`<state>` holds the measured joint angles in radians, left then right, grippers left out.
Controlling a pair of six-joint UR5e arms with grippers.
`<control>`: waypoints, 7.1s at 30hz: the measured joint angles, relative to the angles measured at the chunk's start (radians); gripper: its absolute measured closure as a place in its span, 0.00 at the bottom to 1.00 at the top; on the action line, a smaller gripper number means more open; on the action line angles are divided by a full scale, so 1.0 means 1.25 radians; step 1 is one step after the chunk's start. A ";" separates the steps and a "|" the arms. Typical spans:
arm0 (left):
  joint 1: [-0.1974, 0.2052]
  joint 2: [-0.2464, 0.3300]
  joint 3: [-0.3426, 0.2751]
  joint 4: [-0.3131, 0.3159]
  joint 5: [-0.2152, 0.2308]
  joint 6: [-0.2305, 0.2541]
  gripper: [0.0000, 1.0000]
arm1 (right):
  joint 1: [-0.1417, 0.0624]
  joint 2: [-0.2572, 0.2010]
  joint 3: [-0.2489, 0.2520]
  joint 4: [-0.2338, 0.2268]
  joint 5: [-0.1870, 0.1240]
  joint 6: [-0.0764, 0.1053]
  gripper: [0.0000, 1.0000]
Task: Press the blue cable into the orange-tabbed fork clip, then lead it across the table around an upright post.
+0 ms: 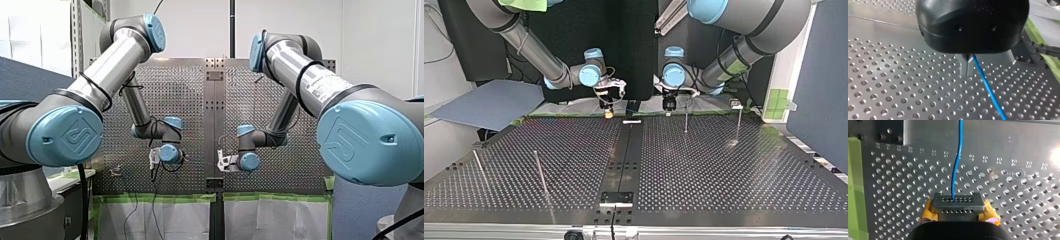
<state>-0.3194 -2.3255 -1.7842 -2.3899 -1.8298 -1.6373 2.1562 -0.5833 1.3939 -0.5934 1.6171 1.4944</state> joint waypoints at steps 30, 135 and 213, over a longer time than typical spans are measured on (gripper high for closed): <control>-0.065 0.199 0.010 -0.138 -0.040 -0.044 1.00 | 0.012 -0.185 -0.020 0.098 0.004 0.015 1.00; -0.159 0.233 0.584 -0.502 0.096 -0.158 1.00 | -0.239 -0.511 -0.112 0.302 0.019 0.047 1.00; -0.209 0.052 0.609 -0.480 0.121 -0.181 0.00 | -0.281 -0.357 0.008 0.256 -0.004 0.078 1.00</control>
<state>-0.5808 -2.2601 -1.0223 -2.9898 -1.6789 -1.8638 1.8048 -1.0293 1.4040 -0.2729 1.6118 1.5925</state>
